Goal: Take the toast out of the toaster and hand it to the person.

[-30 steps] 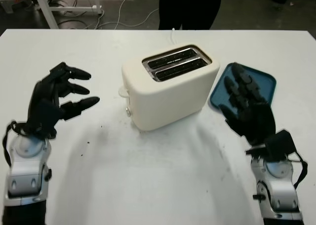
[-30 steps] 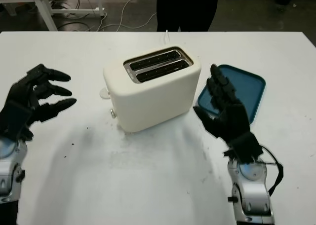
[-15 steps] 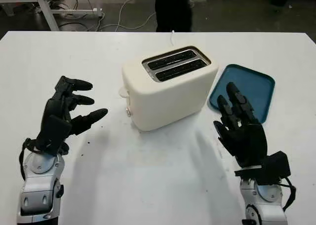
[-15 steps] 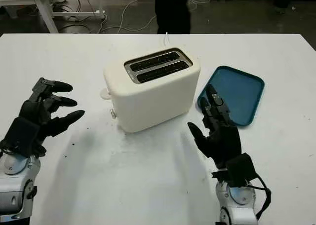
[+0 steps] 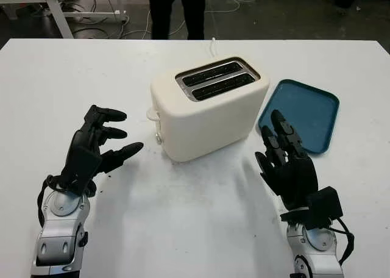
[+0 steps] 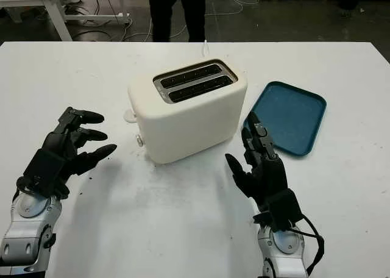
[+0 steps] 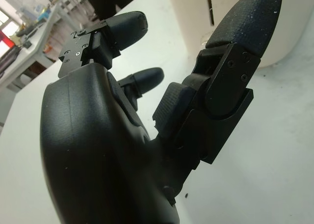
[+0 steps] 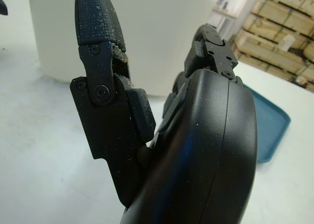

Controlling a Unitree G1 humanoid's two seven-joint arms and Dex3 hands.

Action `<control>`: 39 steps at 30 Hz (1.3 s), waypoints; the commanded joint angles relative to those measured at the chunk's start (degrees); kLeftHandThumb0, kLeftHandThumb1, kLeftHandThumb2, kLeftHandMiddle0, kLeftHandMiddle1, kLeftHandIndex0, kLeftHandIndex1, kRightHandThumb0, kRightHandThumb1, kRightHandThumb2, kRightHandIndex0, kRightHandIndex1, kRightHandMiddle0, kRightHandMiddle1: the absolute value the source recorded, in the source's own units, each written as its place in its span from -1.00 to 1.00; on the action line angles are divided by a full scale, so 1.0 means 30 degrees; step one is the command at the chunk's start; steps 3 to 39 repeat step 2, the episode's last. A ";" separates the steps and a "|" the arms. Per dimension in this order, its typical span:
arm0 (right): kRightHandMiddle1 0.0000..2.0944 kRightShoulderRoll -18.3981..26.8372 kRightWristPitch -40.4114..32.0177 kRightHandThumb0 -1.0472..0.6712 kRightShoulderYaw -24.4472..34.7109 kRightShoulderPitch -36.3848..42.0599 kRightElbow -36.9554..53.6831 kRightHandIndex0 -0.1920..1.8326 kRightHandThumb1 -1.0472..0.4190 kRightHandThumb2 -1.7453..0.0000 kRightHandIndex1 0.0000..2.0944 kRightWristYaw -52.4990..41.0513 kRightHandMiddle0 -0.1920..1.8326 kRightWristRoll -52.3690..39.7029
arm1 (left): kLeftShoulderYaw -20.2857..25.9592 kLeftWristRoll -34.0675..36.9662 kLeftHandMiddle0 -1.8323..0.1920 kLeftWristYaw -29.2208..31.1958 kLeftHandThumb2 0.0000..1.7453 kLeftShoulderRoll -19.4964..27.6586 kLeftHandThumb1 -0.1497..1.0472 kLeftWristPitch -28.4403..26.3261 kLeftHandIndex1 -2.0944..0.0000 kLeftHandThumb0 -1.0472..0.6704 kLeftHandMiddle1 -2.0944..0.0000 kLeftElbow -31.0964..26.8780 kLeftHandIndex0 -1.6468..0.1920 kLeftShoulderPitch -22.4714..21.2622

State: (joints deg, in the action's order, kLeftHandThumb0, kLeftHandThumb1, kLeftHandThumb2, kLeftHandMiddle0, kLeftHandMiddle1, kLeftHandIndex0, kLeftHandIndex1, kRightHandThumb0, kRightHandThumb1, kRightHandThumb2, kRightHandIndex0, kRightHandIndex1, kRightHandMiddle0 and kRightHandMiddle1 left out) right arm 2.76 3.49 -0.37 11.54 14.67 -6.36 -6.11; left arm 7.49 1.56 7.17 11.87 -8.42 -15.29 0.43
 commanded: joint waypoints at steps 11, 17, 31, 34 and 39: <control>-1.00 -0.0050 -0.0032 -0.84 0.0033 -0.0033 -0.0078 -0.75 -0.83 0.72 -0.98 0.0008 -0.71 -0.0020 | -0.0048 -0.0049 0.70 -0.0003 -1.00 0.0068 0.45 -0.0213 -0.41 -1.00 -0.46 -0.0325 0.71 0.0253; -1.00 -0.0050 -0.0032 -0.84 0.0033 -0.0033 -0.0078 -0.75 -0.83 0.72 -0.98 0.0008 -0.71 -0.0020 | -0.0048 -0.0049 0.70 -0.0003 -1.00 0.0068 0.45 -0.0213 -0.41 -1.00 -0.46 -0.0325 0.71 0.0253; -1.00 -0.0050 -0.0032 -0.84 0.0033 -0.0033 -0.0078 -0.75 -0.83 0.72 -0.98 0.0008 -0.71 -0.0020 | -0.0048 -0.0049 0.70 -0.0003 -1.00 0.0068 0.45 -0.0213 -0.41 -1.00 -0.46 -0.0325 0.71 0.0253; -1.00 -0.0050 -0.0032 -0.84 0.0033 -0.0033 -0.0078 -0.75 -0.83 0.72 -0.98 0.0008 -0.71 -0.0020 | -0.0048 -0.0049 0.70 -0.0003 -1.00 0.0068 0.45 -0.0213 -0.41 -1.00 -0.46 -0.0325 0.71 0.0253; -1.00 -0.0050 -0.0032 -0.84 0.0033 -0.0033 -0.0078 -0.75 -0.83 0.72 -0.98 0.0008 -0.71 -0.0020 | -0.0048 -0.0049 0.70 -0.0003 -1.00 0.0068 0.45 -0.0213 -0.41 -1.00 -0.46 -0.0325 0.71 0.0253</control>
